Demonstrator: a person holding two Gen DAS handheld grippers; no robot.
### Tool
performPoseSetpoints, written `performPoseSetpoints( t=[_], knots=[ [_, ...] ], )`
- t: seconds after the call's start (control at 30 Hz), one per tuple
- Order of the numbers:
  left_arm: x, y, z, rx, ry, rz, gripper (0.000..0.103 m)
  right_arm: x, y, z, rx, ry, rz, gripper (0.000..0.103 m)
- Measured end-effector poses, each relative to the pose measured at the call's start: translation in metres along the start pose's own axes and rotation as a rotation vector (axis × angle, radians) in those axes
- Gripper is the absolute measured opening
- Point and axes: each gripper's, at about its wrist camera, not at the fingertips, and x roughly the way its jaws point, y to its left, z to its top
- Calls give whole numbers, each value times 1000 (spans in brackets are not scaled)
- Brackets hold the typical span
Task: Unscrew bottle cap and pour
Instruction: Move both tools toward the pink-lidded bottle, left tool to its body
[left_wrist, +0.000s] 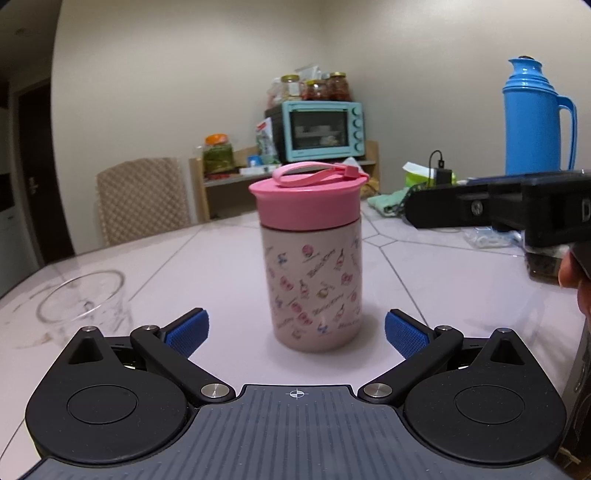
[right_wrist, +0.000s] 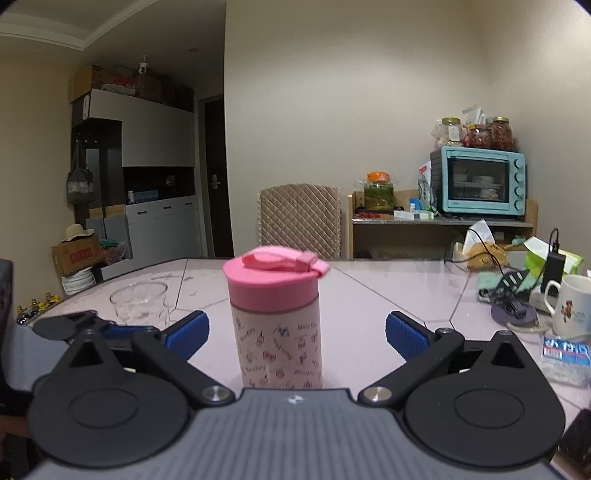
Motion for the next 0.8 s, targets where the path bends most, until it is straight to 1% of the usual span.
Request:
performPoseSetpoints(
  t=[0.2,0.47,0.8],
  knots=[
    [21,-1,7,15,4,-25,103,8,-9,5,9,8,21,103],
    [49,-3,10,34,9,-82,103,14,-14,3,13,20,15,103],
    [62,2,17,27,-14,-123,103,20,-13,4,18,51,51,103]
  ],
)
